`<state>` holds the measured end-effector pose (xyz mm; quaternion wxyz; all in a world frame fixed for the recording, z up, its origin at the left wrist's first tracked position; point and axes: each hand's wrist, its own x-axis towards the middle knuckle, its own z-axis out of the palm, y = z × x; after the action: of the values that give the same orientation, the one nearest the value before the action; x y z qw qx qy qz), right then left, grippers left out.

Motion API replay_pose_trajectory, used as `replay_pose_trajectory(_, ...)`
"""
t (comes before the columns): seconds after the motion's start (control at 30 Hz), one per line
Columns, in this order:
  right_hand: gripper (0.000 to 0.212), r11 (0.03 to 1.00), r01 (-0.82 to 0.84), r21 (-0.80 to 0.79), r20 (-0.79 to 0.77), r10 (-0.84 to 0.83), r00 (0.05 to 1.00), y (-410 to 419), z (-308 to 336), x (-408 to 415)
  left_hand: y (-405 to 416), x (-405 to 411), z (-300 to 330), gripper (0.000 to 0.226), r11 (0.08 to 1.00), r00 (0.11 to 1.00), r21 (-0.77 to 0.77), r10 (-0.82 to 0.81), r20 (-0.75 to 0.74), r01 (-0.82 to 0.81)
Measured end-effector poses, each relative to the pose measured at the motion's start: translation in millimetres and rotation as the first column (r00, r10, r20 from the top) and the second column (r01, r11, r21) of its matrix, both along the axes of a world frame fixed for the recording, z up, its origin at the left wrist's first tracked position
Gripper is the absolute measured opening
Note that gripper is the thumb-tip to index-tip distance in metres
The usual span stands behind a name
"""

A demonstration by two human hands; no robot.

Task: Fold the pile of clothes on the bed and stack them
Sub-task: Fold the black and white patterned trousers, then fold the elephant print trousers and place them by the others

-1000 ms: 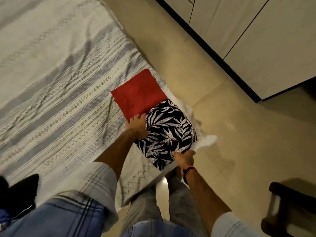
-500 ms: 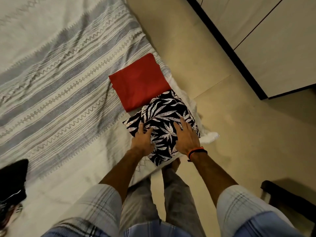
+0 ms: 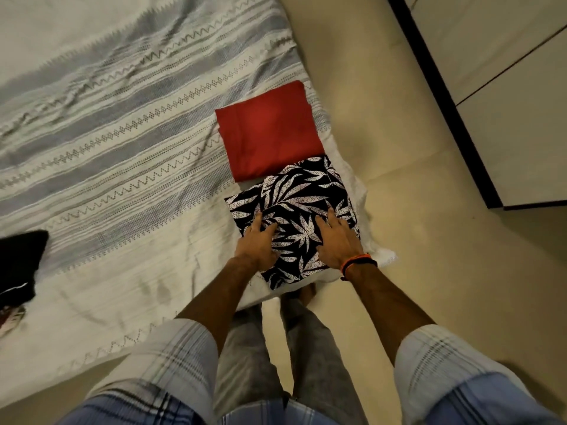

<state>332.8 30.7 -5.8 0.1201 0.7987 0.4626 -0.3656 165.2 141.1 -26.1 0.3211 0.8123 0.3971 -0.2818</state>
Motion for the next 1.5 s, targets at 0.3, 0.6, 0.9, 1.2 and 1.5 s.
replay_pose_trajectory(0.3,0.070,0.968,0.073,0.238,-0.132,-0.043,0.990,8,62,-8,-9,-28,64,0.076,0.971,0.966,0.029,0.233,0.111,-0.237)
replay_pose_trajectory(0.6,0.063,0.930,-0.015,0.366,-0.169,0.083,0.982,44,131,-80,-6,-111,132,0.080,0.874,0.864,0.037,0.471,0.178,-0.484)
replay_pose_trajectory(0.9,0.060,0.901,-0.186,0.392,-0.182,0.274,0.944,85,160,-236,6,-277,176,0.073,0.731,0.718,0.050,0.651,0.247,-0.680)
replay_pose_trajectory(1.2,0.051,0.834,-0.283,0.473,-0.257,0.438,0.862,134,182,-413,12,-464,202,0.062,0.479,0.456,-0.002,0.837,0.302,-0.878)
replay_pose_trajectory(1.5,0.045,0.798,-0.337,0.499,-0.283,0.518,0.807,223,178,-529,61,-573,208,0.055,0.203,0.173,-0.061,0.929,0.327,-0.977)
